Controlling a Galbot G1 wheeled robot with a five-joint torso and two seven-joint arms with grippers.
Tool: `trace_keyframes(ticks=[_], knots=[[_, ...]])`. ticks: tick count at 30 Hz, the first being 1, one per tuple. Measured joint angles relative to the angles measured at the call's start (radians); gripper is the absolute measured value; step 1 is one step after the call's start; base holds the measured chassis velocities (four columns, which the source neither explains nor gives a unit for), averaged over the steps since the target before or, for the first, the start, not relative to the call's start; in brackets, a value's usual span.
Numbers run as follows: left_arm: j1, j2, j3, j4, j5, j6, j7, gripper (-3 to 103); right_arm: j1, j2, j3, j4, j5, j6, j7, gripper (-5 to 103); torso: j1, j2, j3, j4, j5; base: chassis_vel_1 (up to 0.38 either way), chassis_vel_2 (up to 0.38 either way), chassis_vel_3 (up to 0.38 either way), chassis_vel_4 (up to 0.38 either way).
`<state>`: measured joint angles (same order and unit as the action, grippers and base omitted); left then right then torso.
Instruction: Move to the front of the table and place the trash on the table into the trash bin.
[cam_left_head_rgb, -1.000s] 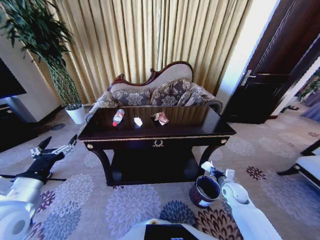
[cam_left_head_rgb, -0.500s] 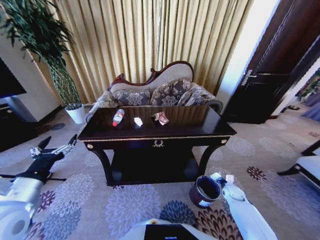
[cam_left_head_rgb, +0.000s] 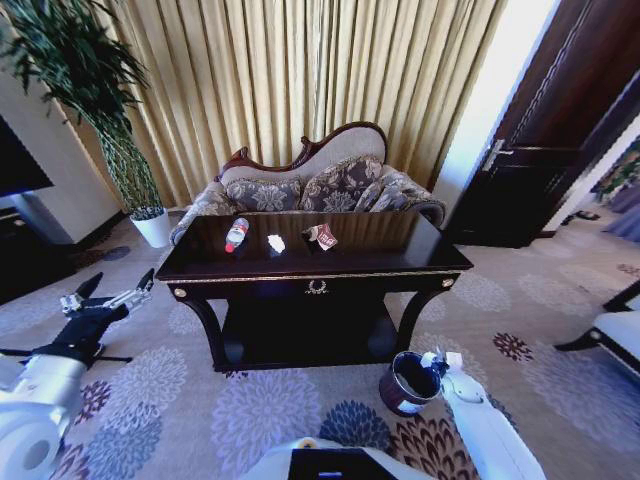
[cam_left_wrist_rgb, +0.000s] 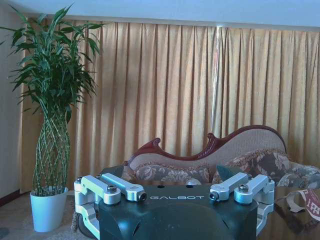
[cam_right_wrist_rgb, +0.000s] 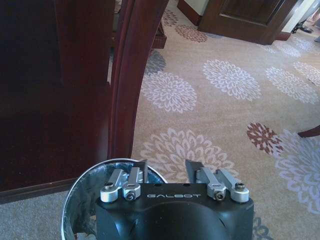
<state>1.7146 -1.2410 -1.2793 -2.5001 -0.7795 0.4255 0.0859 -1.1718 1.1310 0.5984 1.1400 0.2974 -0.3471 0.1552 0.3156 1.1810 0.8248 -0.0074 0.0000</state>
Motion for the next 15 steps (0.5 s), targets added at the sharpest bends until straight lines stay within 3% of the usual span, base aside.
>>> trace_keyframes(ticks=[5,7,8,10,11,14,15], knots=[[0.002,0.0,-0.003,0.0,0.0,-0.013,0.0,100,-0.002,-0.001,0.002,0.008,0.002,0.0,0.001,58,0.0,0.0,0.0,0.0,0.0,0.0,0.0,0.0,0.0],[0.004,0.0,-0.011,0.0,-0.003,-0.014,0.007,100,-0.006,-0.001,0.003,0.017,0.005,-0.001,0.001,69,0.0,0.0,0.0,0.0,0.0,0.0,0.0,0.0,0.0],[0.004,0.0,-0.011,0.0,-0.003,-0.014,0.007,100,-0.006,-0.001,0.003,0.017,0.005,-0.001,0.001,69,0.0,0.0,0.0,0.0,0.0,0.0,0.0,0.0,0.0],[0.006,0.0,-0.014,0.0,-0.004,-0.015,0.01,100,-0.009,0.001,0.004,0.021,0.007,-0.001,0.002,80,0.0,0.0,0.0,0.0,0.0,0.0,0.0,0.0,0.0],[0.006,0.0,-0.014,0.0,-0.004,-0.015,0.01,100,-0.009,0.001,0.004,0.021,0.007,-0.001,0.002,80,0.0,0.0,0.0,0.0,0.0,0.0,0.0,0.0,0.0],[0.007,-0.002,-0.014,0.0,-0.004,-0.015,0.013,100,-0.014,0.006,0.005,0.025,0.017,-0.001,0.002,95,0.0,0.0,0.0,0.0,0.0,0.0,0.0,0.0,0.0],[0.007,-0.002,-0.014,0.0,-0.004,-0.015,0.013,100,-0.014,0.006,0.005,0.025,0.017,-0.001,0.002,95,0.0,0.0,0.0,0.0,0.0,0.0,0.0,0.0,0.0]])
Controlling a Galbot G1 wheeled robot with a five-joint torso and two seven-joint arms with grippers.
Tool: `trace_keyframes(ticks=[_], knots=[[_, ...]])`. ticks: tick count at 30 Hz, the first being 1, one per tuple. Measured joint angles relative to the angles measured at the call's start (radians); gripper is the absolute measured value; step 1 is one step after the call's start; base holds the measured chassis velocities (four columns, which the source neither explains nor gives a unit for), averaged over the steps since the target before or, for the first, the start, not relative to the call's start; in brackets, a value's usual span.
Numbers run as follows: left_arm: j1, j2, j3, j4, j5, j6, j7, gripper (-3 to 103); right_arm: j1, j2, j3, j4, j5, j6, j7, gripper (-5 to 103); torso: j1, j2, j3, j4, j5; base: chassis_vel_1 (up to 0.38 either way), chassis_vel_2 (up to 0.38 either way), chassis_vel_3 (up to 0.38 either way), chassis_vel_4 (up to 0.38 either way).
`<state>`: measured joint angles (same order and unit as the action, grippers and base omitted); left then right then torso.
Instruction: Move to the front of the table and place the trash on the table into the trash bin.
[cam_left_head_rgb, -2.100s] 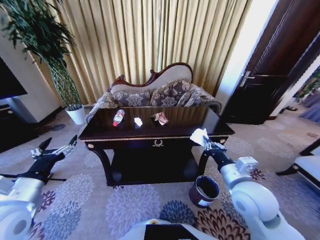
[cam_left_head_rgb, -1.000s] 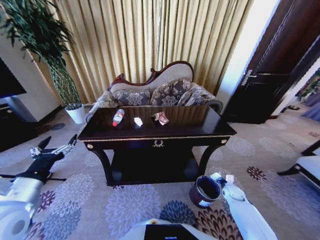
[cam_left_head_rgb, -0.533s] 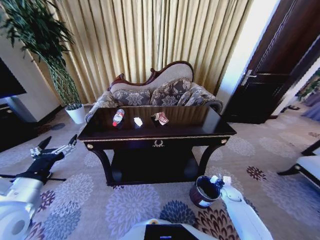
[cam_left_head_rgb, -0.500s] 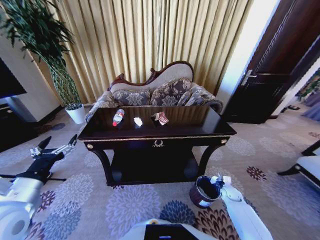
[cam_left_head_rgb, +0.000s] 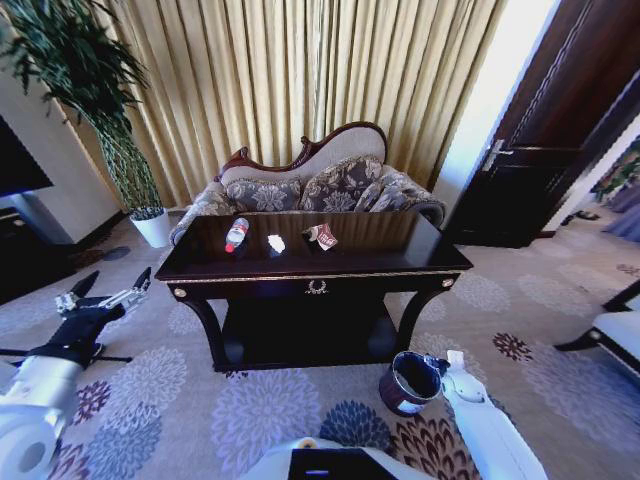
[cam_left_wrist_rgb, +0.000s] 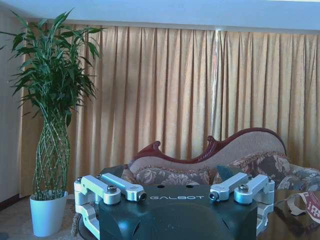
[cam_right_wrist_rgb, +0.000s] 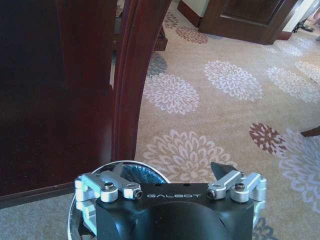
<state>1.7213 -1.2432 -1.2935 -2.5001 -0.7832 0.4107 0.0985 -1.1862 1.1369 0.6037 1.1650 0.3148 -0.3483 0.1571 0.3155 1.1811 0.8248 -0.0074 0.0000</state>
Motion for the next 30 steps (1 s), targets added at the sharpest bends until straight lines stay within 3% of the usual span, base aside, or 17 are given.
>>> trace_keyframes(ticks=[2,16,19,23,30], knots=[[0.0,-0.001,0.0,0.0,0.0,0.0,0.001,100,-0.003,0.001,0.001,0.001,0.005,0.0,0.0,100,0.0,0.0,0.0,0.0,0.0,0.0,0.0,0.0,0.0],[-0.003,-0.002,0.002,0.0,0.0,0.0,0.001,100,-0.011,-0.003,0.01,0.011,0.026,-0.002,0.0,100,0.0,0.0,0.0,-0.0001,0.0001,0.0,0.0,0.0,0.0],[-0.004,-0.002,0.003,0.0,0.0,0.0,0.0,100,-0.051,-0.01,0.018,0.149,0.115,0.004,0.0,100,0.0,0.0,0.0,-0.0002,0.0002,0.0,0.0,0.0,0.0],[-0.004,-0.003,0.004,0.0,0.0,0.0,-0.001,100,-0.085,-0.02,0.024,0.283,0.154,0.035,-0.008,100,0.0,0.0,0.0,0.0002,-0.0001,0.0,0.0,0.0,0.0],[-0.003,-0.007,0.005,0.0,0.001,0.001,-0.003,100,-0.172,-0.041,0.05,0.738,0.273,0.028,-0.021,100,0.0,0.0,0.0,0.0001,-0.0003,0.0,0.0,0.0,0.0]])
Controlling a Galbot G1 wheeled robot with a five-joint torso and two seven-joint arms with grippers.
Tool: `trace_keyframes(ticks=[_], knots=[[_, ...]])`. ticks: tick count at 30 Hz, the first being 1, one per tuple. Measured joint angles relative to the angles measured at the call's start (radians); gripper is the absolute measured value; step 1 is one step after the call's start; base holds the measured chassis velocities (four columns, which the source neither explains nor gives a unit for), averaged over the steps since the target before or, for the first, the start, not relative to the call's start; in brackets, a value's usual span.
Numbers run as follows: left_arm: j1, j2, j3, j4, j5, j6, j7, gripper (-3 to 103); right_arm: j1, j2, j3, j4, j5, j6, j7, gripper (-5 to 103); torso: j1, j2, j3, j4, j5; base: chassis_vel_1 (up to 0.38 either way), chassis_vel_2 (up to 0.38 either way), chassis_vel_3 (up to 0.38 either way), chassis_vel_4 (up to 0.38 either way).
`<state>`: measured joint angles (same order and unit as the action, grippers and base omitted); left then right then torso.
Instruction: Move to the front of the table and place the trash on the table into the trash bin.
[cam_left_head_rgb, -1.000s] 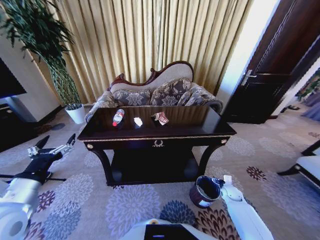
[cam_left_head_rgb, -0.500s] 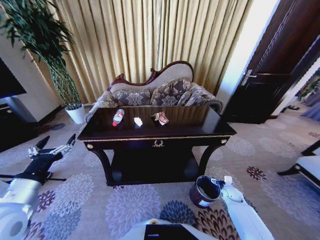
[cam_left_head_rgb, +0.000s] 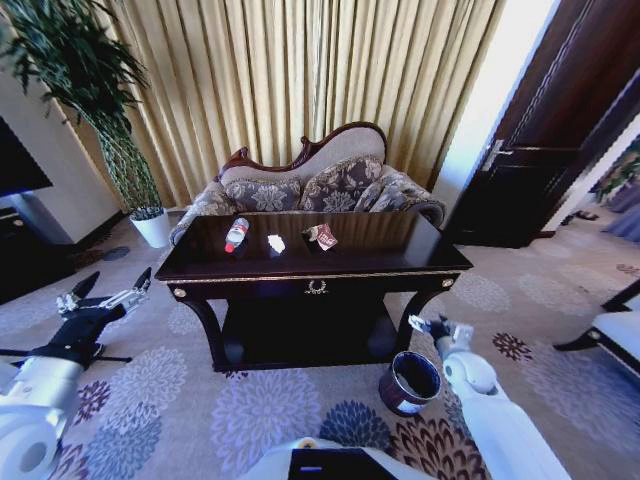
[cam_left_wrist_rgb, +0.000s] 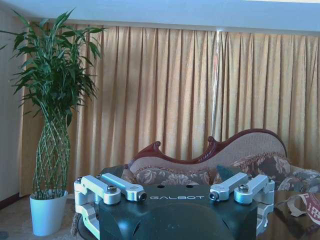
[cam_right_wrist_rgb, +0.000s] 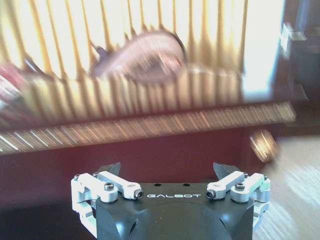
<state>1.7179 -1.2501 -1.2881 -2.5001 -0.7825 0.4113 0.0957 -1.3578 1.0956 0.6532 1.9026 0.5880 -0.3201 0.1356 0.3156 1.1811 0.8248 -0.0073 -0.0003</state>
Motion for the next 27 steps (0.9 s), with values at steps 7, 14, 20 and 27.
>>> trace_keyframes(ticks=[7,14,20,27], knots=[[-0.001,-0.004,0.001,0.0,0.001,0.0,-0.002,100,-0.071,0.003,0.006,0.303,0.039,-0.039,0.025,100,0.0,0.0,0.0,-0.0001,0.0002,0.0,0.0,0.0,0.0],[-0.001,-0.005,0.0,0.0,0.001,0.0,-0.002,100,-0.124,0.013,0.001,0.482,0.032,-0.066,0.033,100,0.0,0.0,0.0,-0.0002,0.0001,0.0,0.0,0.0,0.0],[-0.005,-0.004,0.004,0.0,0.001,0.001,-0.004,100,-0.124,0.015,-0.008,0.529,-0.001,-0.085,0.032,100,0.0,0.0,0.0,-0.0001,0.0003,0.0,0.0,0.0,0.0],[-0.004,-0.003,0.004,0.0,0.001,0.003,-0.005,100,-0.123,0.017,-0.017,0.525,-0.01,-0.085,0.03,100,0.0,0.0,0.0,-0.0001,0.0003,0.0,0.0,0.0,0.0]])
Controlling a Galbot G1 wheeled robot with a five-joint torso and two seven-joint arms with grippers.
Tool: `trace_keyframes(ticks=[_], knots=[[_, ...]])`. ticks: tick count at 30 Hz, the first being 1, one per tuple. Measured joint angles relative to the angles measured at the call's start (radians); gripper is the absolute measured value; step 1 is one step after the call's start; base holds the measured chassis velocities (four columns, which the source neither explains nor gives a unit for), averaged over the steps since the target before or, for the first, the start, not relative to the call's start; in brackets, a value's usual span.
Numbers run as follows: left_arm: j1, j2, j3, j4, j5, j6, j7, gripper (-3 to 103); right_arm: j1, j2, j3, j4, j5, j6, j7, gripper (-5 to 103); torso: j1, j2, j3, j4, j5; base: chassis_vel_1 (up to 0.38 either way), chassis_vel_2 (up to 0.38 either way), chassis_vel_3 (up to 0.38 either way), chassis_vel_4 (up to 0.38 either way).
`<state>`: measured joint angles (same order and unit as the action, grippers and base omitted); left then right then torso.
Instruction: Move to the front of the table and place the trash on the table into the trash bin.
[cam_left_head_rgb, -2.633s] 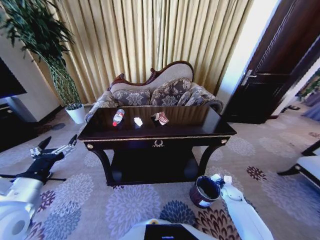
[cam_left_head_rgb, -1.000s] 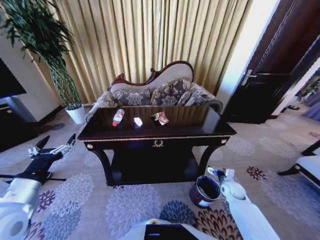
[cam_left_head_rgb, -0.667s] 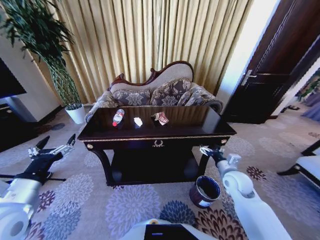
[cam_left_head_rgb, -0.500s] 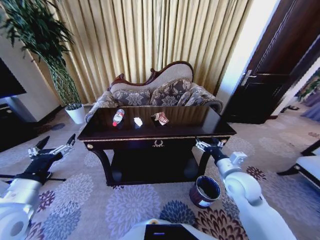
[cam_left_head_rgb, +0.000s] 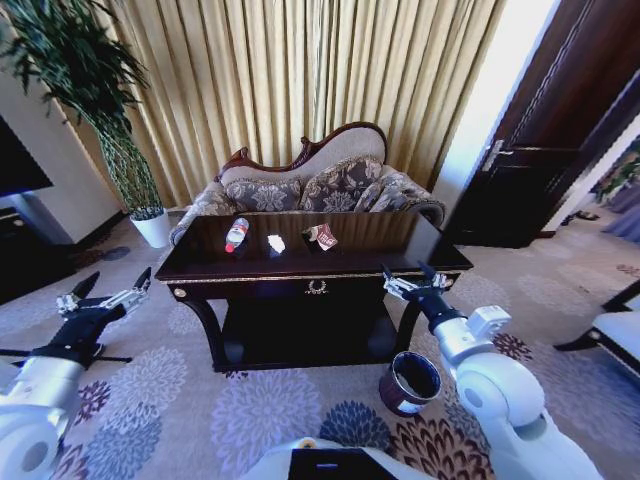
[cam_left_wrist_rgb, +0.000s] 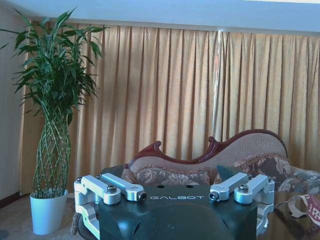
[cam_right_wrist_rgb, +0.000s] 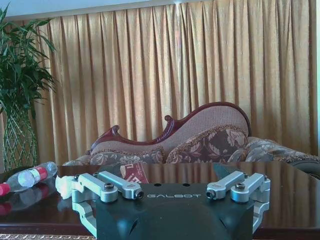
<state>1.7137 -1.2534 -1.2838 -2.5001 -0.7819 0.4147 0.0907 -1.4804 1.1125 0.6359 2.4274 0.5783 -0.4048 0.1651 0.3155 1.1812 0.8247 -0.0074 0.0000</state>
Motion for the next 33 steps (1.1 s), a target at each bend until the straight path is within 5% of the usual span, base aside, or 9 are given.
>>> trace_keyframes(ticks=[33], knots=[[0.0,-0.003,0.002,0.0,0.002,0.001,0.003,100,-0.006,-0.003,-0.015,0.005,0.002,-0.004,-0.007,100,0.0,0.0,0.0,0.0,0.0,-0.085,0.086,0.092,-0.089]])
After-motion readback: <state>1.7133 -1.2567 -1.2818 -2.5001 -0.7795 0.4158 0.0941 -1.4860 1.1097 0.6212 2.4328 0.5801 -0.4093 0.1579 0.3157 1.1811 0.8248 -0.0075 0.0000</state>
